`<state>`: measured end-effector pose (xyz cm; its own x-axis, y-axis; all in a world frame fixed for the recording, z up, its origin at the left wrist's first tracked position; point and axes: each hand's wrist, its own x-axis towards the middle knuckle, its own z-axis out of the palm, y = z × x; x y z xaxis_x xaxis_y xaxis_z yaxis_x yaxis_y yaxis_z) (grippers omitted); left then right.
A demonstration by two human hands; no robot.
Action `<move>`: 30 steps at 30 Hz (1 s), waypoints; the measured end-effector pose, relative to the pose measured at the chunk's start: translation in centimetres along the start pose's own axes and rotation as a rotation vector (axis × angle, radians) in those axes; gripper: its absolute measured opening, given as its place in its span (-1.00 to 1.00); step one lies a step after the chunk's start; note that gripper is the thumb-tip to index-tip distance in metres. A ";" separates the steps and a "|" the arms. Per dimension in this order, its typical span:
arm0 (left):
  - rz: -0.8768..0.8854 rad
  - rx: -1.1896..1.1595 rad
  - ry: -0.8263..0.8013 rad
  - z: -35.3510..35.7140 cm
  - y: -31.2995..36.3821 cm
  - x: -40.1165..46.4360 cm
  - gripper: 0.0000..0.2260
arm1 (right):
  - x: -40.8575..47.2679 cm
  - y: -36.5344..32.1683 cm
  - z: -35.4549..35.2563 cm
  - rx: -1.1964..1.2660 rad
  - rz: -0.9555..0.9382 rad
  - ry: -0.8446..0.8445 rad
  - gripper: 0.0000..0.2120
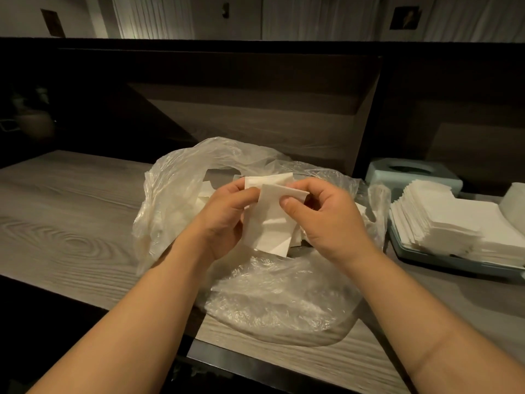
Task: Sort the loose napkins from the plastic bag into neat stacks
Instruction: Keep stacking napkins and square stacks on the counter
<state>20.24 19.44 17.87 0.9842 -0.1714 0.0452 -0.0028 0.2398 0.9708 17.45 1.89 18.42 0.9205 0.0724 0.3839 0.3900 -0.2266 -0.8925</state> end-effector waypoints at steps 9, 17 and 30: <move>0.026 -0.028 -0.127 -0.2 -0.1 -0.1 -0.61 | 0.1 0.3 0.0 -0.077 -0.050 0.114 -0.54; -0.257 -0.253 -0.340 0.1 0.4 -1.2 -0.44 | 0.1 -0.8 -0.2 0.269 0.182 -0.074 -0.83; -0.452 -0.586 -0.234 0.2 -0.1 0.1 -0.42 | 0.2 0.8 0.4 -0.176 0.015 0.087 -0.73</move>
<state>20.30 19.16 17.81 0.8039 -0.5550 -0.2139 0.5488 0.5533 0.6267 17.94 2.09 17.70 0.9181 -0.0146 0.3962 0.3588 -0.3942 -0.8461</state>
